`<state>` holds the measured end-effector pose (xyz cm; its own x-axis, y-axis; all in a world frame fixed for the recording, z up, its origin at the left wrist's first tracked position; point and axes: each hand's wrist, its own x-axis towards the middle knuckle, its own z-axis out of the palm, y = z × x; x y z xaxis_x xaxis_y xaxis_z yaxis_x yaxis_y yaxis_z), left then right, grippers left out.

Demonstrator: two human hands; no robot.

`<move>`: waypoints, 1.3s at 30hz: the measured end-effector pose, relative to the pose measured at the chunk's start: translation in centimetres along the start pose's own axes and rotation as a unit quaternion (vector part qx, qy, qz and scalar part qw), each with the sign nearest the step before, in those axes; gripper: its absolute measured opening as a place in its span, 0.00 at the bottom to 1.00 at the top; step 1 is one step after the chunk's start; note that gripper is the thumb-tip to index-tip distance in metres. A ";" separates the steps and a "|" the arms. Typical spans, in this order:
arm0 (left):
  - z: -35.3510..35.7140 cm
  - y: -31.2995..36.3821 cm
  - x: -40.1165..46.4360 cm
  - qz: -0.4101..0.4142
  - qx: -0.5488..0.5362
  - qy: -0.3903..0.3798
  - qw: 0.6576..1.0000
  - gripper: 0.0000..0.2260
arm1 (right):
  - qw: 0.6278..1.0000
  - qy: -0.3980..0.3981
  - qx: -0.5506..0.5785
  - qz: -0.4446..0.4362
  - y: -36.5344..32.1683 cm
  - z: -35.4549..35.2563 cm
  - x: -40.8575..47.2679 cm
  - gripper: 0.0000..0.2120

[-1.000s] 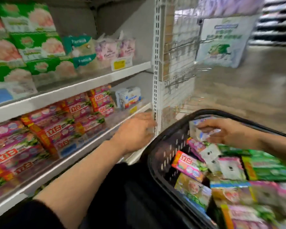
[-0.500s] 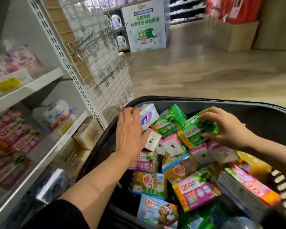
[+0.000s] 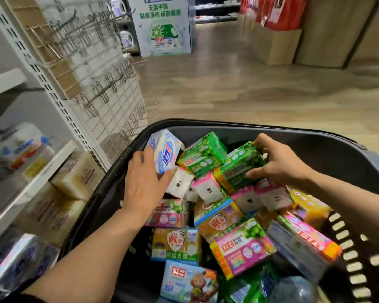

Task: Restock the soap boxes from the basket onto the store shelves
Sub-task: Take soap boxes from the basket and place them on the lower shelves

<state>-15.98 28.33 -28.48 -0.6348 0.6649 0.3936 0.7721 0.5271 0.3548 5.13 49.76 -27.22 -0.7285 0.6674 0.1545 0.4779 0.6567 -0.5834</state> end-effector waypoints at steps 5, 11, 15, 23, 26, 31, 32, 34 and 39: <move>-0.3 0.5 0.1 -0.022 -0.025 -0.003 0.999 0.23 | 0.997 0.011 0.067 0.026 0.2 0.2 0.3 0.42; -1.3 0.6 0.0 -0.067 -0.075 -0.025 0.995 0.26 | 0.999 -0.022 0.037 0.013 0.5 -0.5 0.5 0.40; -1.4 0.8 -0.6 -0.109 -0.128 -0.050 0.984 0.25 | 1.000 -0.024 0.011 0.004 0.2 -0.7 0.4 0.40; -1.8 1.1 -0.9 -0.223 -0.277 -0.045 0.934 0.27 | 0.999 -0.013 -0.029 0.009 -0.7 -1.3 -0.1 0.40; -2.8 1.6 -0.9 -0.263 -0.380 -0.030 0.886 0.25 | 1.000 -0.014 -0.007 0.018 -1.2 -2.7 -0.4 0.41; -6.8 2.0 -1.1 -0.200 -0.478 -0.022 0.855 0.24 | 0.979 -0.042 0.197 0.022 -2.8 -5.4 -1.7 0.48; -7.8 1.9 -1.3 -0.181 -0.475 -0.014 0.861 0.24 | 0.969 -0.047 0.243 0.012 -3.5 -5.7 -1.7 0.47; -9.7 1.1 -2.0 -0.161 -0.459 0.011 0.874 0.25 | 0.951 -0.064 0.303 -0.009 -6.0 -6.1 -1.4 0.42; -15.5 -2.0 -5.2 -0.174 -0.433 0.087 0.880 0.33 | 0.919 -0.105 0.371 -0.087 -14.2 -4.9 -0.3 0.31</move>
<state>-14.68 15.55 -18.08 -0.8816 0.4122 0.2299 0.2666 0.0331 0.9632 0.96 41.94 -15.12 -0.8779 0.4418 0.1850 -0.0634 0.2757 -0.9591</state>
